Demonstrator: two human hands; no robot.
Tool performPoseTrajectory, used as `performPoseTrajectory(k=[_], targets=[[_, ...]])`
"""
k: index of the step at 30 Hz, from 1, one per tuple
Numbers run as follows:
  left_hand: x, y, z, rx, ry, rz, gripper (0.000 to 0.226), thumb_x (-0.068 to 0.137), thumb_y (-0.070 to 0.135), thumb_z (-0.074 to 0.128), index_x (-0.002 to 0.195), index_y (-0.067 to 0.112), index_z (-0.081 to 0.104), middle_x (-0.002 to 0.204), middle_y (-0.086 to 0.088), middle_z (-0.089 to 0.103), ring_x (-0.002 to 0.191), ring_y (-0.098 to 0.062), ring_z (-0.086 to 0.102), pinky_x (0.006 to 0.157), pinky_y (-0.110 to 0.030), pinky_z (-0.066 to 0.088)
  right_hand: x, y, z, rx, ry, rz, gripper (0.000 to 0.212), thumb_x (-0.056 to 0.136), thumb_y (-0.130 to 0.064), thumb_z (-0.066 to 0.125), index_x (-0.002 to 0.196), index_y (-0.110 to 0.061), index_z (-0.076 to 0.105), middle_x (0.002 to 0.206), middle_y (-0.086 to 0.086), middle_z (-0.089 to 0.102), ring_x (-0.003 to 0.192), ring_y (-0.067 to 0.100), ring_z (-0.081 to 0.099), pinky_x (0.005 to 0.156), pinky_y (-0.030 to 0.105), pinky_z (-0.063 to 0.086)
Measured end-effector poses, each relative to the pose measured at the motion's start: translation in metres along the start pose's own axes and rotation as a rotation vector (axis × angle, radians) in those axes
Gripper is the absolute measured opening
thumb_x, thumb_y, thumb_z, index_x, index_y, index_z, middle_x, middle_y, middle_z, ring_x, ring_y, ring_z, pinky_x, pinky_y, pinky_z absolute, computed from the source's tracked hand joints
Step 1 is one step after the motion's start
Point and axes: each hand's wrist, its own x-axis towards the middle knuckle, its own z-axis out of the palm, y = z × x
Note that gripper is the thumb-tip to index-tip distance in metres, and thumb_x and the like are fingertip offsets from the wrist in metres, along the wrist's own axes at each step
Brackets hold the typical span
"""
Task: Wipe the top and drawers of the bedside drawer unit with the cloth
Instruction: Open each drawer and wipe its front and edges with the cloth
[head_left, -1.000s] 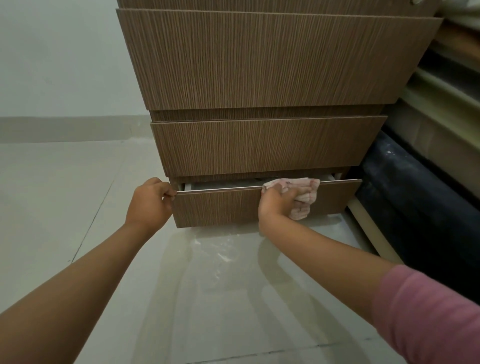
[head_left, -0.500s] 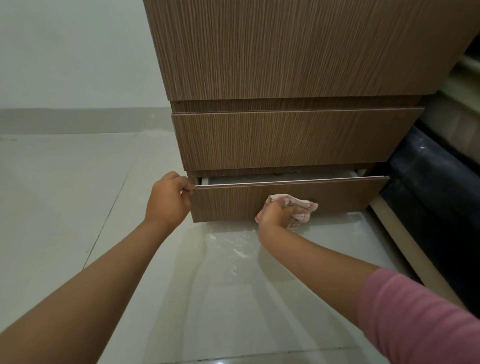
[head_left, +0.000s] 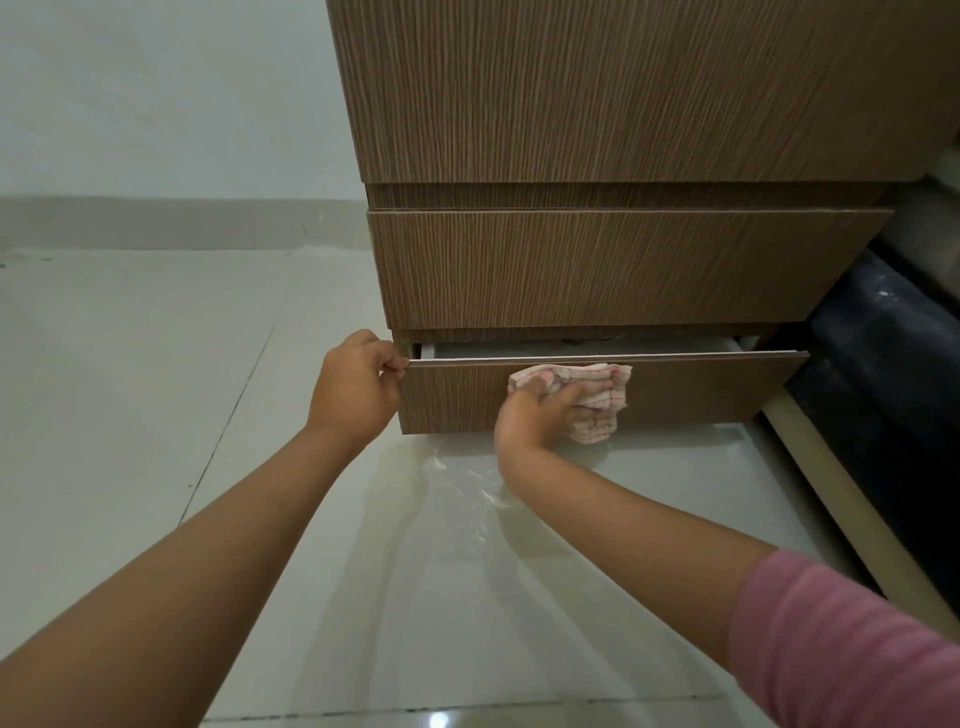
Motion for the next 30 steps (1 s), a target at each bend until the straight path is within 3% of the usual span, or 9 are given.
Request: performPoseTrajectory(k=[8, 11, 13, 18, 21, 25, 30], targets=[[0.0, -0.001, 0.001, -0.003, 0.013, -0.009, 0.015, 0.075, -0.008, 0.06, 0.077, 0.003, 0.07, 0.079, -0.012, 0.062, 0.069, -0.017, 0.051, 0.065, -0.024, 0.038, 0.014, 0.006, -0.017, -0.015, 0.067, 0.167, 0.062, 0.102, -0.029, 0.025, 0.148, -0.015, -0.014, 0.155, 0.019, -0.018, 0.145, 0.033, 0.005, 0.112, 0.036, 0.018], [0.0, -0.001, 0.001, -0.002, 0.007, -0.019, 0.015, 0.075, -0.009, 0.06, 0.076, 0.003, 0.07, 0.079, -0.012, 0.061, 0.07, -0.018, 0.052, 0.065, -0.025, 0.039, 0.007, 0.006, -0.009, 0.039, 0.035, 0.192, 0.065, 0.1, -0.036, 0.025, 0.147, -0.022, -0.018, 0.157, 0.017, -0.013, 0.141, 0.033, 0.024, 0.111, 0.04, 0.028], [0.001, 0.0, 0.001, -0.006, 0.009, -0.018, 0.015, 0.074, -0.009, 0.06, 0.075, 0.003, 0.069, 0.079, -0.012, 0.061, 0.07, -0.021, 0.054, 0.065, -0.025, 0.04, 0.002, 0.008, -0.004, 0.075, 0.004, 0.231, 0.067, 0.098, -0.041, 0.024, 0.147, -0.025, -0.019, 0.157, 0.018, 0.001, 0.134, 0.035, 0.038, 0.107, 0.047, 0.036], [0.001, 0.0, 0.0, 0.006, 0.003, -0.018, 0.015, 0.074, -0.009, 0.061, 0.075, 0.003, 0.069, 0.079, -0.012, 0.062, 0.07, -0.019, 0.053, 0.065, -0.025, 0.039, -0.012, 0.004, 0.003, 0.084, -0.045, 0.329, 0.065, 0.098, -0.04, 0.025, 0.149, -0.023, -0.011, 0.156, 0.019, 0.011, 0.137, 0.035, 0.029, 0.11, 0.05, 0.028], [0.001, 0.001, 0.0, 0.009, 0.006, -0.024, 0.016, 0.073, -0.01, 0.06, 0.074, 0.003, 0.069, 0.079, -0.013, 0.062, 0.069, -0.02, 0.053, 0.064, -0.024, 0.039, -0.022, 0.002, 0.006, 0.008, -0.108, 0.23, 0.071, 0.094, -0.046, 0.026, 0.147, -0.026, -0.017, 0.156, 0.021, 0.009, 0.137, 0.033, 0.031, 0.11, 0.047, 0.031], [0.001, 0.003, -0.001, -0.006, 0.005, -0.033, 0.017, 0.074, -0.01, 0.058, 0.075, 0.003, 0.07, 0.08, -0.012, 0.061, 0.07, -0.018, 0.052, 0.065, -0.024, 0.038, -0.022, 0.0, 0.0, -0.089, -0.116, -0.023, 0.073, 0.1, -0.03, 0.032, 0.145, -0.018, -0.024, 0.152, 0.022, -0.025, 0.145, 0.034, -0.003, 0.111, 0.035, 0.021], [0.0, 0.003, -0.001, -0.008, 0.004, -0.03, 0.018, 0.074, -0.01, 0.058, 0.075, 0.004, 0.07, 0.079, -0.012, 0.061, 0.07, -0.02, 0.054, 0.064, -0.025, 0.04, -0.016, 0.014, -0.003, -0.131, -0.081, -0.22, 0.074, 0.099, -0.024, 0.037, 0.146, -0.011, -0.019, 0.149, 0.025, -0.029, 0.143, 0.036, -0.015, 0.097, 0.013, 0.016]])
